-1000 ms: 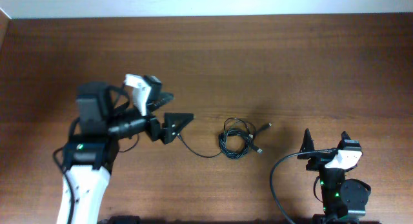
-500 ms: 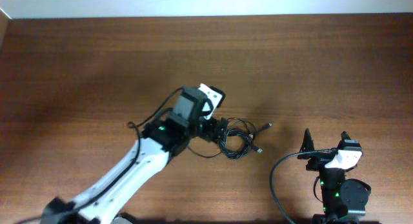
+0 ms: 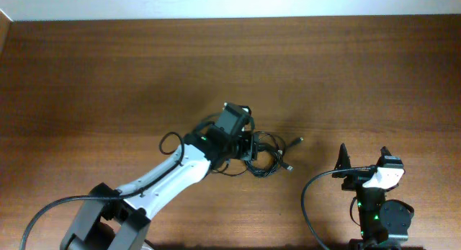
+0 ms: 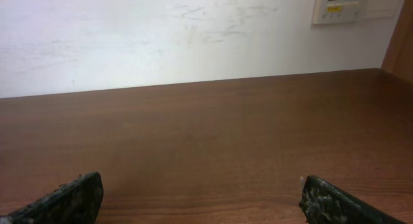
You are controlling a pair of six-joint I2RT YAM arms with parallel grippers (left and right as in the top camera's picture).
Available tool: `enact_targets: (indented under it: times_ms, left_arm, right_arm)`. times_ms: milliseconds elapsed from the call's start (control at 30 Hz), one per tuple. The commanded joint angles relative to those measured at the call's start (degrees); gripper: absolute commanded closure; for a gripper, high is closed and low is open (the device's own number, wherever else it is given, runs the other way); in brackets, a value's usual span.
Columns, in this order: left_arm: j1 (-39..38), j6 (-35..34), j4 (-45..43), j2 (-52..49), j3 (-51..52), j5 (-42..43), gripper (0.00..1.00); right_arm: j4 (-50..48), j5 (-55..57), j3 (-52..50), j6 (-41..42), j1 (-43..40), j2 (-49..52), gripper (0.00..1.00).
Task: Untangle cables
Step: 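Reach the left gripper to the black cable bundle and grasp it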
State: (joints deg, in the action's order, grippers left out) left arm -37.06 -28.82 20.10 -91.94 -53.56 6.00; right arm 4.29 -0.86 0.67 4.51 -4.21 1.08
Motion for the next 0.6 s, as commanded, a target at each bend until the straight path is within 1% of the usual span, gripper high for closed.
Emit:
enact_targets:
  times_ms: [0,33,167,200,233,333,433,500,533,567]
  left_arm:
    - [-3.9,-6.3,1.0,-2.2,-0.5,-1.6,0.34]
    - [-4.7,-8.8,1.7,-3.1,-0.5,-3.1,0.34]
    - [-5.3,-14.7,4.0,-5.9,-0.5,-3.5,0.35]
    - [-5.2,-15.6,4.3,-6.4,-0.5,-3.5,0.37]
    - [-5.2,-16.3,4.4,-6.6,-0.5,-3.5,0.41]
    - [-5.2,-19.1,4.1,-7.5,-0.5,-4.3,0.43]
    - [-5.2,-19.3,3.5,-8.1,-0.5,-4.4,0.44]
    - [-5.2,-19.3,2.6,-8.6,-0.5,-4.3,0.49]
    - [-5.2,-19.3,2.2,-8.7,-0.5,-4.4,0.55]
    - [-5.2,-19.3,1.8,-8.7,-0.5,-4.5,0.60]
  right_arm:
    - [0.3,0.7,-0.3,0.2,-0.3,0.0,0.02]
    - [0.3,0.7,-0.3,0.2,-0.3,0.0,0.02]
    - [0.3,0.7,-0.3,0.2,-0.3,0.0,0.02]
    - [0.3,0.7,-0.3,0.2,-0.3,0.0,0.02]
    - [0.3,0.7,-0.3,0.2,-0.3,0.0,0.02]
    - [0.3,0.7,-0.3,0.2,-0.3,0.0,0.02]
    - [0.3,0.7,-0.3,0.2,-0.3,0.0,0.02]
    - [0.3,0.7,-0.3,0.2,-0.3,0.0,0.02]
    - [0.3,0.7,-0.3,0.2,-0.3,0.0,0.02]
    - [0.3,0.7,-0.3,0.2,-0.3,0.0,0.02]
